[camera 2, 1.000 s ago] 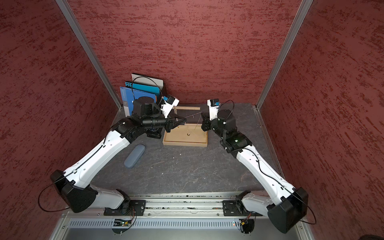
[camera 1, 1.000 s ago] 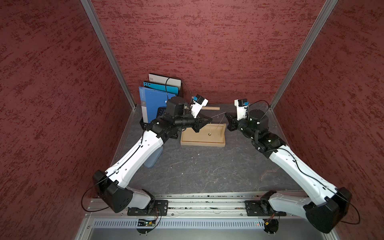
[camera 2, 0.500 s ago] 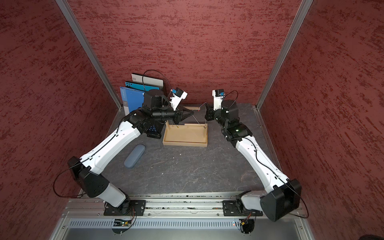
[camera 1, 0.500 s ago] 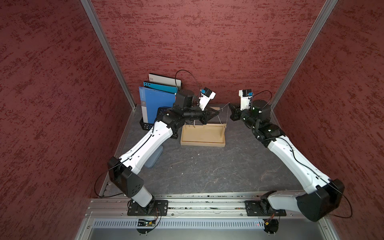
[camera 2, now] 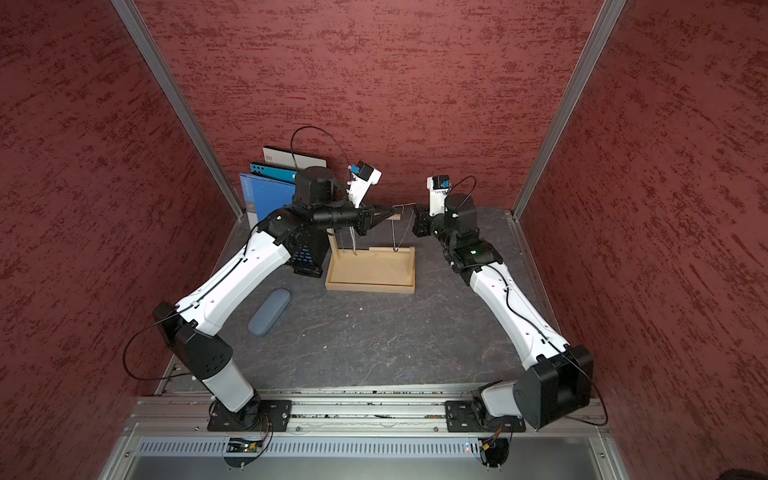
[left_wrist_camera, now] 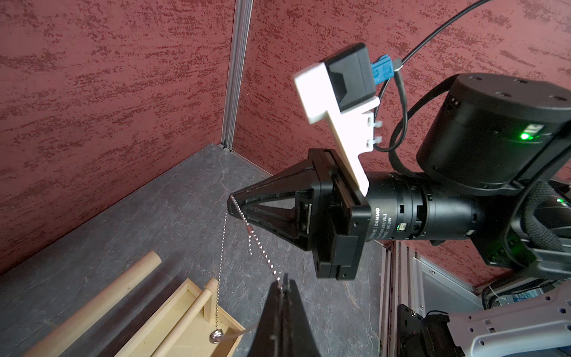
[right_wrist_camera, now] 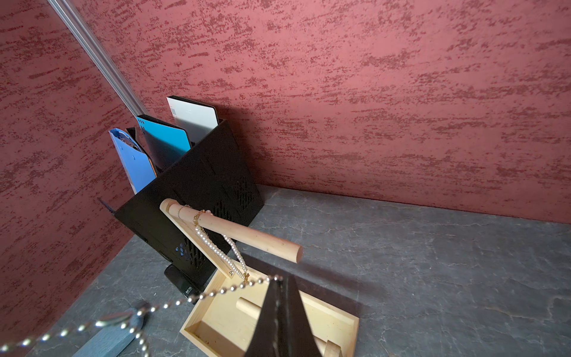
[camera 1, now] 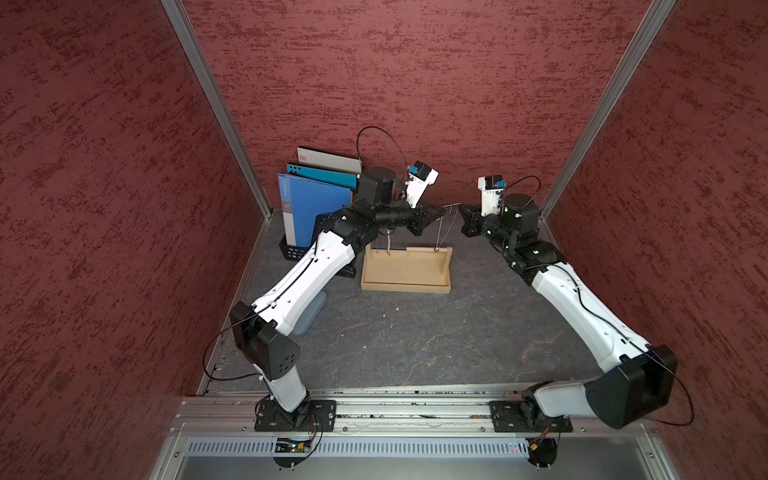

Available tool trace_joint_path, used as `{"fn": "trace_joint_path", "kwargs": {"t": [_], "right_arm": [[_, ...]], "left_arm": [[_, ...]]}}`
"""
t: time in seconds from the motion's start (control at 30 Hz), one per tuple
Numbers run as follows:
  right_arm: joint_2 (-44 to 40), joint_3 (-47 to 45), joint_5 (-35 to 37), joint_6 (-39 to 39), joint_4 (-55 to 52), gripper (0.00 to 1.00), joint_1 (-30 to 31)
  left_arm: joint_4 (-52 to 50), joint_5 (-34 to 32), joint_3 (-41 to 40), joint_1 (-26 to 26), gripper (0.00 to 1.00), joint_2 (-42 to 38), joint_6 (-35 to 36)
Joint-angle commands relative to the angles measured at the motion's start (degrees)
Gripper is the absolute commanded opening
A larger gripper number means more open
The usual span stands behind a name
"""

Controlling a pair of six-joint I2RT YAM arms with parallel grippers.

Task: Hang the necklace on the jewelry display stand
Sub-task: Hang the necklace on the stand.

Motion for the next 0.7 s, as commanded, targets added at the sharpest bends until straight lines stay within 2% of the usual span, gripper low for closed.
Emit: {"fn": "trace_joint_path", "kwargs": {"t": [0.0,0.3,0.67], "right_arm": [[0.71,1.55,-0.97,0.44,1.12,0.00,-1.03],[3.49,4.77,-0.97,-0.11,1.60,0.00,-2.49],[11.18,10.75,-1.54,-0.25,2.30,0.00,-4.24]], "left_arm": [[-0.35,-0.10,1.94,-0.45,0.00,1.35,-0.55],[0.31,-0.26,4.28,-1.07,0.00,4.95,-1.42],[1.14,-2.04,8.25,-0.92,0.00,9.61,-1.66]]}}
